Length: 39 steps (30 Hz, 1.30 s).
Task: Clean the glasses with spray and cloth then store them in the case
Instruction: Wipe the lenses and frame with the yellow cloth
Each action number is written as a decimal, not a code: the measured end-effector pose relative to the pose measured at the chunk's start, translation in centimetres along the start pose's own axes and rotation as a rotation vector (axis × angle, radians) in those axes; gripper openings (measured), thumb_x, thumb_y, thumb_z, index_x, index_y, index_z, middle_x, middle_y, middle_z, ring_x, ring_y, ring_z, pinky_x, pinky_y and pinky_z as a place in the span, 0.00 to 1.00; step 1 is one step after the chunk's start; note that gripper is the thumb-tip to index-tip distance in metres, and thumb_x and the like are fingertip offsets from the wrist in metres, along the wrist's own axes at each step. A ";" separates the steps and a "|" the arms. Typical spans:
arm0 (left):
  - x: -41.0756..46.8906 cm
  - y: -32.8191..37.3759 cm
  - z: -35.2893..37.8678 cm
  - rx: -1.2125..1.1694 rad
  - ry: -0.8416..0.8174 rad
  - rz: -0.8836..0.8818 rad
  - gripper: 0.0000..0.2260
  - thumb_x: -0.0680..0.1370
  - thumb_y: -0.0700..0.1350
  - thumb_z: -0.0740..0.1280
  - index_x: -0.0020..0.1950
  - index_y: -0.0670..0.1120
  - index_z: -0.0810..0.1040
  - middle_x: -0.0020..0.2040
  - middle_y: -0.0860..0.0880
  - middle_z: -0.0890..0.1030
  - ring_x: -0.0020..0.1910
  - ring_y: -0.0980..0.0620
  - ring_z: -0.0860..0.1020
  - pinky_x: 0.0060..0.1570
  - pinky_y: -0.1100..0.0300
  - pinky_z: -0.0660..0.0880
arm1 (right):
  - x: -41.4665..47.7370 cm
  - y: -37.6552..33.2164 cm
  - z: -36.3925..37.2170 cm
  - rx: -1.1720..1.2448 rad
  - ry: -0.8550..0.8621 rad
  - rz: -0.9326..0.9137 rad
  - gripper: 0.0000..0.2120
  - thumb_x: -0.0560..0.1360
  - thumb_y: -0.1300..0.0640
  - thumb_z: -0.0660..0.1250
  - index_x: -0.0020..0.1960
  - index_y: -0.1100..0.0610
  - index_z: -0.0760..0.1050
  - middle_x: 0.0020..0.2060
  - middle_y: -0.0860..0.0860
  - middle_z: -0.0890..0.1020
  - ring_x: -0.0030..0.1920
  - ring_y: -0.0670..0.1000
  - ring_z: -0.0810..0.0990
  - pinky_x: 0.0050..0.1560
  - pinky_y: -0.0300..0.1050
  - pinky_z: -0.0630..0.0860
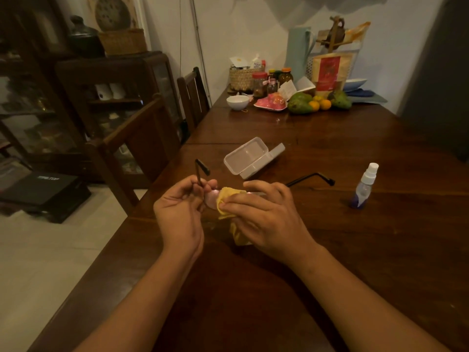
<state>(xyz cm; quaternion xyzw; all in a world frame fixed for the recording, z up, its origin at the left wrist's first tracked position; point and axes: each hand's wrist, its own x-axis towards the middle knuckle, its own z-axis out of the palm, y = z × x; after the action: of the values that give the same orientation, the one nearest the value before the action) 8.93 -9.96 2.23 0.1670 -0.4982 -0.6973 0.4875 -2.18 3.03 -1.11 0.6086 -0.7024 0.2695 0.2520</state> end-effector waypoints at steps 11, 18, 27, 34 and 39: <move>-1.0 0.6 1.0 0.163 -0.005 -0.002 0.09 0.78 0.32 0.64 0.47 0.42 0.82 0.39 0.49 0.86 0.44 0.50 0.85 0.45 0.57 0.82 | 0.0 -0.1 0.1 0.014 0.168 0.027 0.13 0.78 0.51 0.67 0.62 0.48 0.79 0.57 0.45 0.83 0.62 0.51 0.73 0.58 0.51 0.64; -0.8 1.1 0.9 0.217 -0.071 -0.068 0.09 0.77 0.39 0.68 0.56 0.45 0.83 0.48 0.45 0.87 0.51 0.49 0.85 0.51 0.56 0.81 | 0.2 -1.0 0.3 0.459 0.213 0.246 0.14 0.73 0.60 0.73 0.58 0.51 0.82 0.51 0.41 0.83 0.54 0.43 0.81 0.54 0.50 0.79; -0.5 1.8 0.9 0.199 -0.252 -0.098 0.16 0.73 0.45 0.70 0.61 0.49 0.80 0.51 0.45 0.87 0.54 0.47 0.84 0.53 0.50 0.80 | 1.5 -2.9 -1.6 1.172 0.244 0.780 0.11 0.71 0.57 0.73 0.53 0.54 0.83 0.45 0.50 0.88 0.46 0.51 0.87 0.43 0.47 0.85; -0.3 1.4 0.4 0.294 -0.256 -0.158 0.14 0.70 0.41 0.74 0.55 0.47 0.78 0.44 0.45 0.87 0.44 0.48 0.86 0.42 0.54 0.81 | 1.7 -2.4 -1.2 1.339 0.334 0.921 0.15 0.69 0.57 0.73 0.56 0.58 0.81 0.47 0.55 0.87 0.46 0.52 0.87 0.43 0.42 0.82; -0.5 0.5 0.2 0.447 -0.314 -0.071 0.07 0.72 0.38 0.74 0.47 0.47 0.82 0.40 0.47 0.87 0.41 0.50 0.86 0.42 0.55 0.82 | 1.9 -2.2 -1.4 1.416 0.412 0.982 0.17 0.68 0.56 0.72 0.55 0.60 0.79 0.44 0.54 0.87 0.43 0.50 0.86 0.41 0.41 0.81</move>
<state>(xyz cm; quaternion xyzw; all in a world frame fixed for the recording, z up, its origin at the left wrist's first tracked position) 9.26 -9.41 2.60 0.1778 -0.7028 -0.6042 0.3307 -0.24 2.36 1.36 0.1910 -0.4935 0.8230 -0.2065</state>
